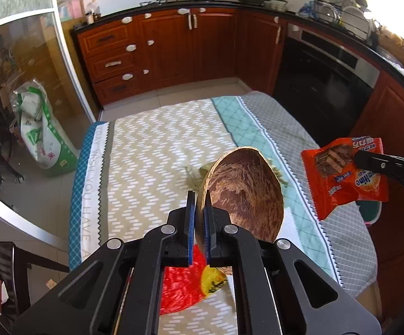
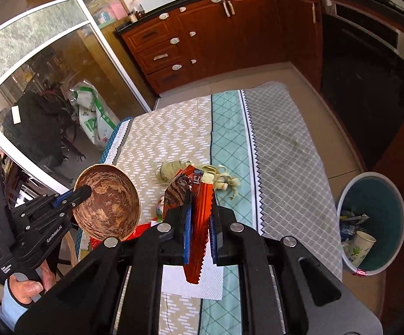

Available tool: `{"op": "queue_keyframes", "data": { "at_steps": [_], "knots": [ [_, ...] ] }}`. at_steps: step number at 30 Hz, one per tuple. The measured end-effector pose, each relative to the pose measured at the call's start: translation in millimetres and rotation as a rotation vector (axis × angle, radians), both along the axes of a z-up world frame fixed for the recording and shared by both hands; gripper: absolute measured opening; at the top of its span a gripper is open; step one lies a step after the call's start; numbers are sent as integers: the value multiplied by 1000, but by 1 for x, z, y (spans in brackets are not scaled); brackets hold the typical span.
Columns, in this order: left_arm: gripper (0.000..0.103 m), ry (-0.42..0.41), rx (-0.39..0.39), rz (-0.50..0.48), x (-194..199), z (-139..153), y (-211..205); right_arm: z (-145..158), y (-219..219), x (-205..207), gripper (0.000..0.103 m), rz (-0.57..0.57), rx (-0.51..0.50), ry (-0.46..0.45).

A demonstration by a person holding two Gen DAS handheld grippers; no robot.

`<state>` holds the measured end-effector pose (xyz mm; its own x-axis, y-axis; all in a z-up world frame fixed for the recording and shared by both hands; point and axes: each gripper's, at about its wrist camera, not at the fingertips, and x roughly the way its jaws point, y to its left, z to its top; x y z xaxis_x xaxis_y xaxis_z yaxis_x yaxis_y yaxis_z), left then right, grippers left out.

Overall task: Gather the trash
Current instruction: 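Carry the shell and wrapper over the bin and open both tools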

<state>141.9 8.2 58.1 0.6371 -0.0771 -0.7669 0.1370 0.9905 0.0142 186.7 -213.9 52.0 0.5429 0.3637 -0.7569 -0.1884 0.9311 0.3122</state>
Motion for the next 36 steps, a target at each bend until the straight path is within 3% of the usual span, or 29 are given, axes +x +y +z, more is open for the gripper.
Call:
{"op": "queue_keyframes", "data": {
  "at_steps": [9,21,30,36],
  "knots": [
    [6,40,-27,-214,1,3,-123,-11,-114,-29,10,-187,45,-3],
    [6,186,44,-465,14,-52,-293,-57,-287,-75,10,-525,95,54],
    [6,265,94,-520,41,-98,-372,-95,-332,-69,10,-601,128,115],
    [6,317,131,-551,52,-132,-398,-115,-343,-60,10,-610,146,153]
  ]
}}
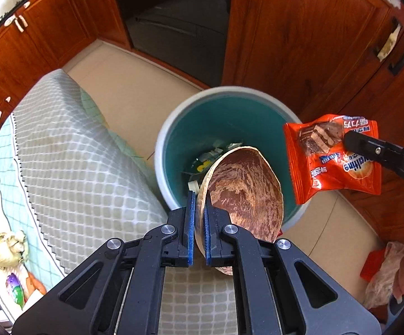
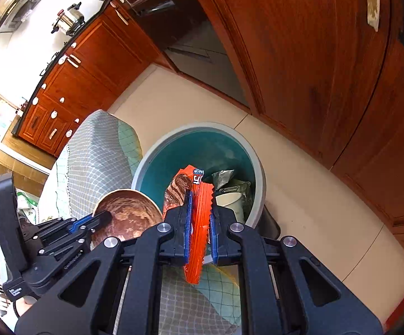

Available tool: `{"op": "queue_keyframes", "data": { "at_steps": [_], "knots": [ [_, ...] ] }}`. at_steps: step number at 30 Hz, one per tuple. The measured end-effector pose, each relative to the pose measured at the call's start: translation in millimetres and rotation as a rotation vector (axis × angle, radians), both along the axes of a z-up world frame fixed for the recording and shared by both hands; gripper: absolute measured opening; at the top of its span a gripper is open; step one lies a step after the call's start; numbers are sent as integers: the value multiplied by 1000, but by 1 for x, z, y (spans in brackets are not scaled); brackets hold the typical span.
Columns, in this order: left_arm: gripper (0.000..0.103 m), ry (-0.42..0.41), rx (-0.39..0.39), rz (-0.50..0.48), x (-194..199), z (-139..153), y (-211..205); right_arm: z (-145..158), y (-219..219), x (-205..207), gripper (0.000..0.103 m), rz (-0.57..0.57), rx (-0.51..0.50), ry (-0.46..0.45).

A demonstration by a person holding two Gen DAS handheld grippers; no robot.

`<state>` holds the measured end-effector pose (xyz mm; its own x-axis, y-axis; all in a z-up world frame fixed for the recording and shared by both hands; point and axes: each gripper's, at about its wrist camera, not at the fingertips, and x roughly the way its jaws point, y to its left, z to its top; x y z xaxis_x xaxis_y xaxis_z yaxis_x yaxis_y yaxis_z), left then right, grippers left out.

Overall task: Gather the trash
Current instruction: 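Carry the shell and wrapper over the bin and open both tools, then move both open tools back over the table toward the red bag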

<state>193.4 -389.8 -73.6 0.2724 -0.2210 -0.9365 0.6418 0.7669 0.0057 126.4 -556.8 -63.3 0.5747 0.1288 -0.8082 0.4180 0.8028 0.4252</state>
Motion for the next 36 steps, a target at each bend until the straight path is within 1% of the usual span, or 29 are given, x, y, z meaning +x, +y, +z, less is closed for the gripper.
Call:
{"op": "queue_keyframes", "data": {
  "at_steps": [2,6,7,8,9,10,12,14,16,18,19,21,23,25,26,27,28,29,30,31,32,33,36],
  "knots": [
    [7,16,17,-6,4,-11,-4,-5,-2,3,10,0,4,9],
    [13,48,32,-10,6,-29,-8,-10,-2,8,10,3,5,19],
    [18,49,33,-8,6,-31,-8,-11,-2,9,10,4,6,21],
    [29,47,31,-6,5,-32,-7,-12,-1,9,10,4,6,23],
    [34,38,28,-4,4,-31,-6,-13,-1,10,10,4,5,24],
    [41,25,28,0,4,-30,-5,-14,-1,11,10,5,5,27],
    [43,17,24,12,2,-28,1,-16,0,13,10,9,3,33],
    [50,27,14,27,3,-25,9,-18,2,14,10,10,3,39],
    [52,33,6,43,3,-22,19,-19,4,16,10,12,3,44],
    [58,29,-4,53,3,-14,35,-21,6,18,10,16,2,51],
    [63,25,-11,58,2,-12,41,-22,7,20,10,19,1,55],
    [65,26,-25,70,-1,-6,50,-24,10,23,10,25,1,61],
    [71,33,-36,80,-2,-3,59,-25,14,27,10,33,3,67],
    [73,26,-44,89,-2,1,67,-25,18,30,13,43,-1,68],
    [75,25,-50,92,-3,3,70,-25,20,31,17,51,-3,71],
    [76,25,-55,96,-7,8,69,-25,22,32,29,54,-5,72],
    [77,27,-60,98,-6,6,74,-24,23,32,40,56,-6,72],
    [78,27,-65,100,-4,6,79,-24,25,33,64,54,-11,73],
    [79,27,-67,102,-6,8,81,-23,25,32,71,48,-18,72],
    [82,27,-69,104,-5,9,83,-21,26,31,71,44,-26,68],
    [85,26,-72,106,-6,9,86,-20,28,31,76,44,-35,71],
    [86,26,-74,108,-7,10,89,-20,29,32,81,44,-39,80],
    [89,24,-85,113,-10,12,98,-19,32,32,86,31,-47,104]
  ]
}}
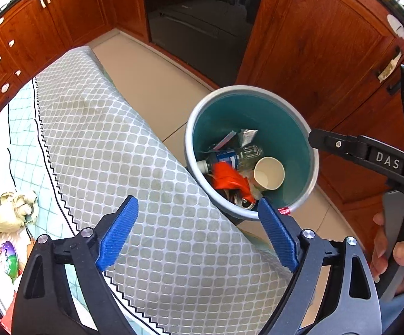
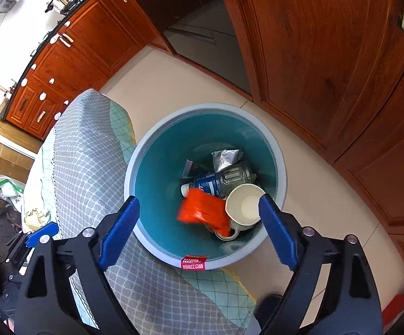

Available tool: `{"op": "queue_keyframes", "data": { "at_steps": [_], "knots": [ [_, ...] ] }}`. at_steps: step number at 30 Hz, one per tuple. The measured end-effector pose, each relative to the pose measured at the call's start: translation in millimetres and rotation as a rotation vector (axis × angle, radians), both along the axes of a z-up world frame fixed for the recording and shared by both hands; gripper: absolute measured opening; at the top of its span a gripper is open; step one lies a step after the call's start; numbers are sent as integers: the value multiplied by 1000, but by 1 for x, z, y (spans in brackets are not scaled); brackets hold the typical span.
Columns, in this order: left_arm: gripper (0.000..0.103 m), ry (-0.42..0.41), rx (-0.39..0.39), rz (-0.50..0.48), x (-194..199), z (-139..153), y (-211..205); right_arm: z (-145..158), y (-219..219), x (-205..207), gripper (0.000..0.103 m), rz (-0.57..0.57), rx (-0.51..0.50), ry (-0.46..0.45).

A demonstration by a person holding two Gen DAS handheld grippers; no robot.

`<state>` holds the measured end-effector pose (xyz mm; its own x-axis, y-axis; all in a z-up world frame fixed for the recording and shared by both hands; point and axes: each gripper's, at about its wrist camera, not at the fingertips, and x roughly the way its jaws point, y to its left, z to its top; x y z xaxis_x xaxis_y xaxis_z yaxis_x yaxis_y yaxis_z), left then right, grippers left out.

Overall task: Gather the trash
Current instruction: 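Move both open tools back over the table toward the red bag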

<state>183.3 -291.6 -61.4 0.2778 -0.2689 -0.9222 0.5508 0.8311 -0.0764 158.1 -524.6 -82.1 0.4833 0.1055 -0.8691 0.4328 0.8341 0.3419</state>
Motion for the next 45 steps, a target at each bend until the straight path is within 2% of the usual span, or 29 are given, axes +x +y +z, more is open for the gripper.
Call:
{"op": "queue_keyframes", "data": {
  "at_steps": [5,7,16,19,31,39,45],
  "knots": [
    [92,1,-17,13,-6,0,14,2,12,-3,88,1,-30,50],
    [92,1,-23,21,-11,10,12,4,20,-6,88,16,-56,60],
    [94,-10,-47,102,-29,30,64,18,68,-12,88,100,-85,58],
    [95,-17,-48,142,-35,28,87,24,90,-14,88,138,-91,50],
    [96,-31,-26,329,-56,30,223,37,200,-16,88,325,-99,40],
    [96,-38,-17,469,-69,26,312,28,286,-13,88,499,-110,67],
    [96,-55,-9,558,-72,22,364,16,342,-8,88,620,-129,75]
  ]
}}
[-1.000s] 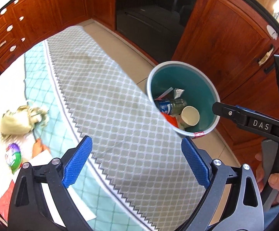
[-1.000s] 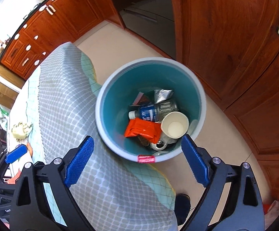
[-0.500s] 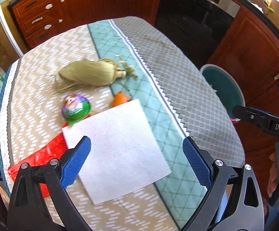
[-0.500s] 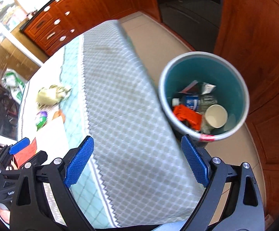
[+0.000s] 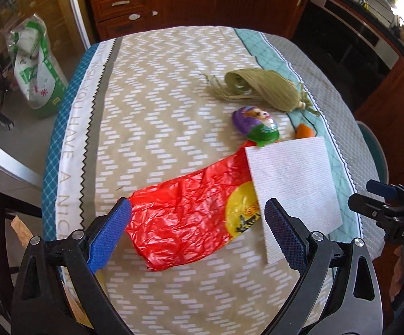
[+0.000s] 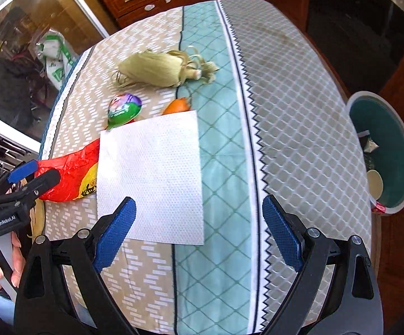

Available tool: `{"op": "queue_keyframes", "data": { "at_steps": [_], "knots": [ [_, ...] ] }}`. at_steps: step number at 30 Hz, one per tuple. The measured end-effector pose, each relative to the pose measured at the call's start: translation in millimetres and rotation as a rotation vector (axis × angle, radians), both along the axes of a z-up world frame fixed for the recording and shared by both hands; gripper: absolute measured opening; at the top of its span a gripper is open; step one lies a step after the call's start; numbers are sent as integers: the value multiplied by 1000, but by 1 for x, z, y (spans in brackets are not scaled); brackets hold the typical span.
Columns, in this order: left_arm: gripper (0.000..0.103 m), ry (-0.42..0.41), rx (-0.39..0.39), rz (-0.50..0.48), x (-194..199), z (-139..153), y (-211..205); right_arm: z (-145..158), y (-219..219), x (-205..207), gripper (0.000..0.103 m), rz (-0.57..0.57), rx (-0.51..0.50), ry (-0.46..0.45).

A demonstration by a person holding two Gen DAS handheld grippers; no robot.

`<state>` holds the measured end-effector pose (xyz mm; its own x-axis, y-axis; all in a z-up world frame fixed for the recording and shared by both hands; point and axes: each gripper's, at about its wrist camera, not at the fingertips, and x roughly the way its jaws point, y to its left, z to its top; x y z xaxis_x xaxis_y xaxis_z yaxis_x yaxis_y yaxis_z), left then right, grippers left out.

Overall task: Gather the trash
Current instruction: 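Move both open tools back over the table toward the red bag, then grasp the red plastic bag with the left tool while the right tool grasps the paper towel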

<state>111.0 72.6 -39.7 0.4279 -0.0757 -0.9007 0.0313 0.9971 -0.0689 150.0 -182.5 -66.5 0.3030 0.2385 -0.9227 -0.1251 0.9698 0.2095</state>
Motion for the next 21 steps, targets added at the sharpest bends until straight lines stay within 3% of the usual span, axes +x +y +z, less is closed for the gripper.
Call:
{"op": "queue_keyframes", "data": {
  "at_steps": [8,11,19,21],
  "knots": [
    [96,38,-23,70,-4,-21,48,-19,35,17,88,37,-48,15],
    [96,17,-43,83,-5,-21,58,-24,49,18,88,64,-69,24],
    [96,66,-62,59,-3,-42,59,-36,93,9,88,200,-180,6],
    [96,67,-71,58,-3,-43,61,-44,103,5,96,228,-208,23]
  ]
}}
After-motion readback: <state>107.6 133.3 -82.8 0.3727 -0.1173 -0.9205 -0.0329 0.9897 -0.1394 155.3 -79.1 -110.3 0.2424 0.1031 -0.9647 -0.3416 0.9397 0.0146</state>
